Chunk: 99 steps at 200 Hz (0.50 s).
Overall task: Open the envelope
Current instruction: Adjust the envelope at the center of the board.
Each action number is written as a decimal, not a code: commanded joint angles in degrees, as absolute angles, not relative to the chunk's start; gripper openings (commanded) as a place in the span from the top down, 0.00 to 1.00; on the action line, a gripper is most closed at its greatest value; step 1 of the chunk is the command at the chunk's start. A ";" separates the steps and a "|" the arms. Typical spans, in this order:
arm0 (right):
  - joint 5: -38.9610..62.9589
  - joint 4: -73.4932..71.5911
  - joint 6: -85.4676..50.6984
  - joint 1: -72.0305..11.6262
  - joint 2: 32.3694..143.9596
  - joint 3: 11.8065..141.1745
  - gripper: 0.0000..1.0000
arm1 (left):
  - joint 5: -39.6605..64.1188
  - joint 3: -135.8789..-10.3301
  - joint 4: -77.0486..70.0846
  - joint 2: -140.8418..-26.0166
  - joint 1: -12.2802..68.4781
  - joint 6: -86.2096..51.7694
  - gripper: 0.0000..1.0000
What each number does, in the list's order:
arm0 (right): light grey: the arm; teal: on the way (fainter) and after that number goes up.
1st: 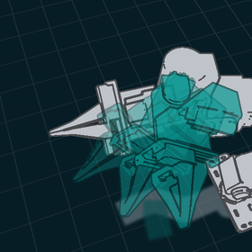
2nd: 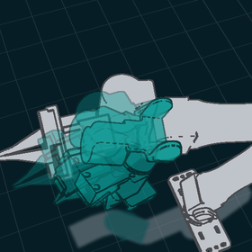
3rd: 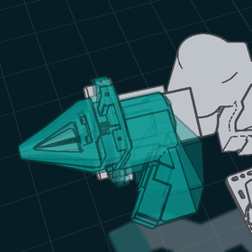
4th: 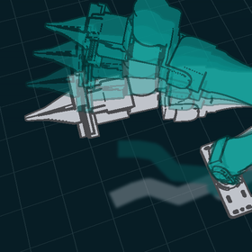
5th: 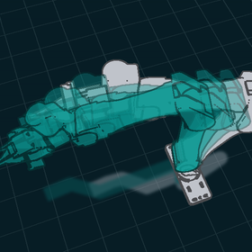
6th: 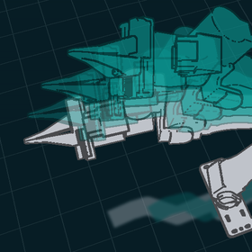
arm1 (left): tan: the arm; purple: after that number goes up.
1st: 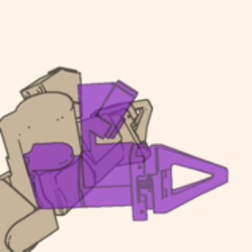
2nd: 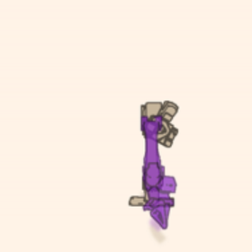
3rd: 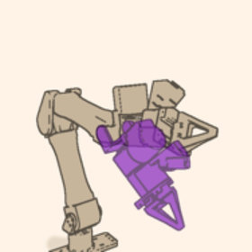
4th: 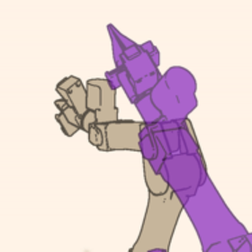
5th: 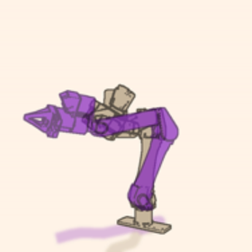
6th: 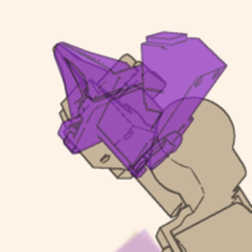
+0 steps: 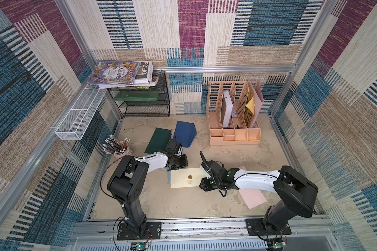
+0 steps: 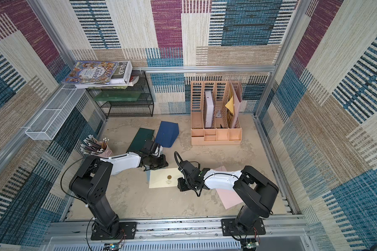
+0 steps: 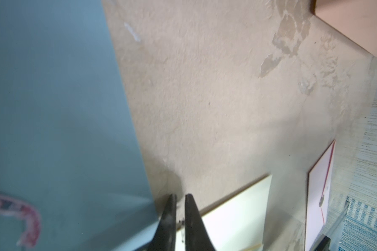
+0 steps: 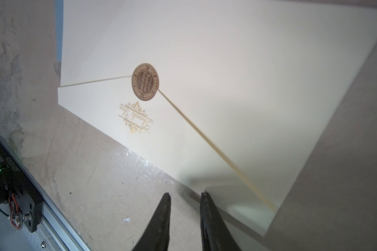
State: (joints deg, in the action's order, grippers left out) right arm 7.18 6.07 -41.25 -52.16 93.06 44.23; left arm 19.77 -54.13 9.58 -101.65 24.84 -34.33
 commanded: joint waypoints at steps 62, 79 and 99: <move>0.93 14.91 -34.67 -42.90 98.82 48.69 0.71 | 20.89 -49.28 14.87 -96.04 27.60 -35.68 0.87; 1.22 14.79 -33.46 -41.49 100.46 50.59 0.72 | 21.93 -48.45 14.51 -94.69 27.86 -36.23 0.87; 2.09 14.01 -32.56 -40.42 102.18 52.35 0.72 | 23.25 -47.58 13.52 -93.49 28.21 -36.95 0.87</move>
State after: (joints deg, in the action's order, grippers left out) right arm 4.93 5.04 -34.76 -41.39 99.81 51.55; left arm 21.37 -48.25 13.69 -94.61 27.92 -35.88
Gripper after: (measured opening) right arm 0.284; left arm 0.129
